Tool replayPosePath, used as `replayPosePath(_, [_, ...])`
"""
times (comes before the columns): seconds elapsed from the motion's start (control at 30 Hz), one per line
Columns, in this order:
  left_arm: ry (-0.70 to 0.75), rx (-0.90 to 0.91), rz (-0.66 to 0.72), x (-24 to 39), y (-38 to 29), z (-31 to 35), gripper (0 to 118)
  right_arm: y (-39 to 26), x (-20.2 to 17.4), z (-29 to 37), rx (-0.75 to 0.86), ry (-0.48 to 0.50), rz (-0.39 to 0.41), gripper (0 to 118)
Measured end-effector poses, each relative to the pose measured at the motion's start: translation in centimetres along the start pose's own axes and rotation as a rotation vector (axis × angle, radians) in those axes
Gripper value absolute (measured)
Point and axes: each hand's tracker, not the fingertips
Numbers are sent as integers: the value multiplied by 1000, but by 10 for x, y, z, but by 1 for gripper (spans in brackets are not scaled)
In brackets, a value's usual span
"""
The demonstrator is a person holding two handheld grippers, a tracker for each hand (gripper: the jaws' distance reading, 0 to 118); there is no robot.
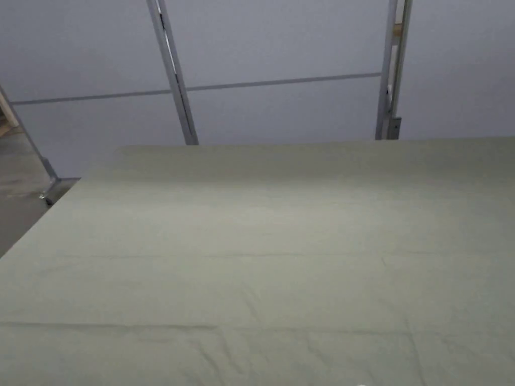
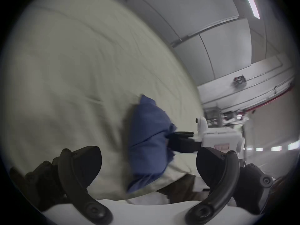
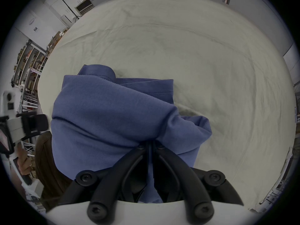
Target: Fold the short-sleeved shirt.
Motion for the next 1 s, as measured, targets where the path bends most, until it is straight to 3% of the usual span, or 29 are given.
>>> replayPosePath(0.07, [-54, -88, 84, -9, 10, -43, 118, -3, 4, -3, 12, 19, -25, 7])
replayPosePath(0.17, [2, -207, 236, -25, 10, -97, 118, -4, 13, 0, 17, 65, -86, 7])
replayPosePath(0.23, [-83, -158, 257, -12, 14, -93, 118, -5, 21, -3, 20, 106, -153, 7])
replayPosePath(0.27, [-10, -183, 250, -9, 15, -94, 112, -6, 26, -2, 24, 126, -185, 7])
replayPosePath(0.3, [25, -172, 209, -6, 14, -91, 95, -8, 29, -3, 29, 142, -204, 7])
replayPosePath(0.33, [87, -172, 146, -2, 13, -86, 66, -11, 33, -4, 39, 158, -211, 7])
replayPosePath(0.37, [177, -175, 122, -4, 13, -84, 49, -13, 35, -4, 49, 167, -219, 7])
replayPosePath(0.43, [39, -198, 294, -21, 14, -84, 47, -19, 45, -4, 72, 228, -283, 8])
replayPosePath(0.47, [50, -210, 333, -20, 14, -82, 47, -23, 51, -2, 86, 271, -326, 8])
replayPosePath(0.53, [98, -207, 315, -9, 17, -82, 45, -44, 69, 8, 170, 391, -441, 8])
replayPosePath(0.63, [196, -263, 211, 13, 29, -83, 43, -102, 93, 54, 417, 434, -574, 8])
replayPosePath(0.8, [163, -334, 209, 28, 64, -68, 40, -144, 122, 144, 567, 278, -601, 8])
replayPosePath(0.9, [188, -319, 101, 35, 100, -33, 38, -148, 125, 179, 623, 219, -621, 8])
replayPosePath(1.0, [213, -213, 8, 22, 143, 23, 38, -139, 115, 195, 635, 184, -587, 8])
